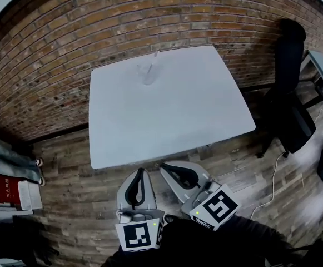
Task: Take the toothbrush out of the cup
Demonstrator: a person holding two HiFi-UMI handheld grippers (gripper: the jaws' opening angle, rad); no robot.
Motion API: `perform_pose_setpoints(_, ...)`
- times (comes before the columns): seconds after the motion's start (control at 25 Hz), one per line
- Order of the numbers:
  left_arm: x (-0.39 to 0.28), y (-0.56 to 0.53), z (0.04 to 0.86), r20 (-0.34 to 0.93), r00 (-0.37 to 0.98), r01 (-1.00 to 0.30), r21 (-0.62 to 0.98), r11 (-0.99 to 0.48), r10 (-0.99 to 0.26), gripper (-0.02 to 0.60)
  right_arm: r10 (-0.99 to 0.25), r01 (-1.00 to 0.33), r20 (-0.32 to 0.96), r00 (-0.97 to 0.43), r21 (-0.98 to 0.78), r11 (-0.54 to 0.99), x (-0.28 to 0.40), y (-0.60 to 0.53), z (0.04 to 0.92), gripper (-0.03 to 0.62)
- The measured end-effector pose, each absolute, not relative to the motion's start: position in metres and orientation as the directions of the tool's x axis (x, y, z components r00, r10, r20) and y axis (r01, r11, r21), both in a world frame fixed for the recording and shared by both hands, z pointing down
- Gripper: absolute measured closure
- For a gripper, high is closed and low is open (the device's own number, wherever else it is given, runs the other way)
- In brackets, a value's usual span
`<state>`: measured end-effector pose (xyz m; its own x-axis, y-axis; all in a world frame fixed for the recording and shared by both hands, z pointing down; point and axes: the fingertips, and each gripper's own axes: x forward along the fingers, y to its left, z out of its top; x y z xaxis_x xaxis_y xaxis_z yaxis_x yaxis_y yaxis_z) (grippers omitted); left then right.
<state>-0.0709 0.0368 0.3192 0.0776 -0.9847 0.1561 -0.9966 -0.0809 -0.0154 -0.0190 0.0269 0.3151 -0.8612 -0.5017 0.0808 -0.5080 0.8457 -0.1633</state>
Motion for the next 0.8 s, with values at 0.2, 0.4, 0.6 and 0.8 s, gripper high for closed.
perform_pose_setpoints(0.2, -0.044, -0.021, 0.319, 0.156, 0.145, -0.988, -0.033, -0.151, -0.977, 0.574, -0.55, -0.551, 0.051, -0.833, -0.157, 0.82, 0.006, -0.026, 0.312, 0.592)
perform_pose_setpoints(0.4, -0.011, -0.072, 0.307, 0.155, 0.175, -0.98, -0.07, -0.188, -0.972, 0.574, -0.555, -0.55, 0.022, -0.832, -0.172, 0.818, 0.028, -0.076, 0.304, 0.592)
perform_pose_setpoints(0.6, -0.004, -0.107, 0.296, 0.128, 0.125, -0.987, -0.085, -0.136, -0.984, 0.574, -0.507, -0.5, -0.013, -0.862, -0.153, 0.853, 0.032, -0.113, 0.291, 0.592)
perform_pose_setpoints(0.8, -0.008, -0.122, 0.288, 0.114, 0.071, -0.991, -0.105, -0.083, -0.991, 0.574, -0.466, -0.458, -0.015, -0.885, -0.161, 0.874, 0.028, -0.132, 0.285, 0.592)
